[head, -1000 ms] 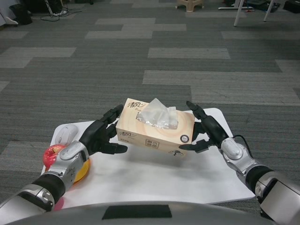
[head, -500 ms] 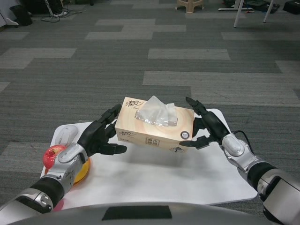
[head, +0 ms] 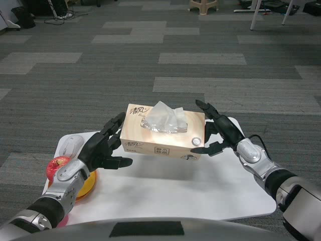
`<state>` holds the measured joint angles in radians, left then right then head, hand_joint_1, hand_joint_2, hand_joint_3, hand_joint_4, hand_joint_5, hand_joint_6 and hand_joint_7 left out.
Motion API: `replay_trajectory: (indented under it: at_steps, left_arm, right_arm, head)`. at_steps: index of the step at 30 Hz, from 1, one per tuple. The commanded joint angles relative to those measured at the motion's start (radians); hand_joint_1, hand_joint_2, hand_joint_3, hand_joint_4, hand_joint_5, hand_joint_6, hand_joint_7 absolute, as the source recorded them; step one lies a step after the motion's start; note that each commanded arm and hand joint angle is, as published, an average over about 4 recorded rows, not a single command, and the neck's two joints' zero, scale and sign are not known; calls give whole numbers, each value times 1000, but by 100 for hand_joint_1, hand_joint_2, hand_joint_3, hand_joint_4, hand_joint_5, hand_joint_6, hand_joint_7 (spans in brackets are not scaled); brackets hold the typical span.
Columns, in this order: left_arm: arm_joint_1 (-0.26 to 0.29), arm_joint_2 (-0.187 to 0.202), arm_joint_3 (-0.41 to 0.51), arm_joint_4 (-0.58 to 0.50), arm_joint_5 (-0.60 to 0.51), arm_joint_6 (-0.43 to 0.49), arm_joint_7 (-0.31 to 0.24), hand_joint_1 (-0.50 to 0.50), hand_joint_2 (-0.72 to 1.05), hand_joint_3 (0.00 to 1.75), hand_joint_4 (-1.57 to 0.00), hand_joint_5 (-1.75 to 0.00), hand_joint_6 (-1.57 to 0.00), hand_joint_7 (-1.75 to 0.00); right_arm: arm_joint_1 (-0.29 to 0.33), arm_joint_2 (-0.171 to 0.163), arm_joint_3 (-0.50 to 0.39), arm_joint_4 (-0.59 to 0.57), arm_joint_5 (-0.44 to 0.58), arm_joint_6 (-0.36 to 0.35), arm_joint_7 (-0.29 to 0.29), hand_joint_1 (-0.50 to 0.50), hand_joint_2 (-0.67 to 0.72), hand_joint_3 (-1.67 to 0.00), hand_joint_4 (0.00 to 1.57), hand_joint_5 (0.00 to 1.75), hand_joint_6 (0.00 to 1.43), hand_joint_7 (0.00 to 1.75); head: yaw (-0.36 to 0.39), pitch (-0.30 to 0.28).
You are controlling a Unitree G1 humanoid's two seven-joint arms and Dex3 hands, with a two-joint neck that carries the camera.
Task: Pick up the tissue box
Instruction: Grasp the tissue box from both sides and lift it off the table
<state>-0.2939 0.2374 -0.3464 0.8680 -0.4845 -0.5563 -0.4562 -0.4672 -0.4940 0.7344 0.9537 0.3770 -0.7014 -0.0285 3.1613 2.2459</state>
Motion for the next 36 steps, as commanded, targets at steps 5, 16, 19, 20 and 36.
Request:
replay_trajectory:
  at_steps: [5,16,19,20,36]
  left_arm:
    - [28,-27,-4,-26,20,-86,-61,50,96,9,-22,0,0,0]
    - [47,-26,-2,-33,6,-162,-59,50,96,9,-22,0,0,0]
    - [49,-24,-1,-38,4,-172,-59,50,96,9,-22,0,0,0]
    - [49,-24,-1,-40,4,-172,-59,50,96,9,-22,0,0,0]
    - [57,-19,20,-101,4,-170,-58,50,96,9,-19,0,0,0]
  right_arm:
    - [-71,28,20,-54,2,-27,4,-25,-41,-56,43,155,0,12]
    - [-90,15,26,-102,3,-27,4,-25,-45,-56,43,155,0,14]
    - [-92,12,26,-112,3,-27,4,-24,-43,-59,43,155,0,14]
    - [-92,12,26,-113,3,-27,4,-24,-41,-59,43,155,0,14]
    - [-100,-6,19,-145,5,-27,2,-22,-41,-63,43,155,0,14]
  head:
    - [4,2]
    - [9,4]
    - [9,4]
    - [9,4]
    - [9,1]
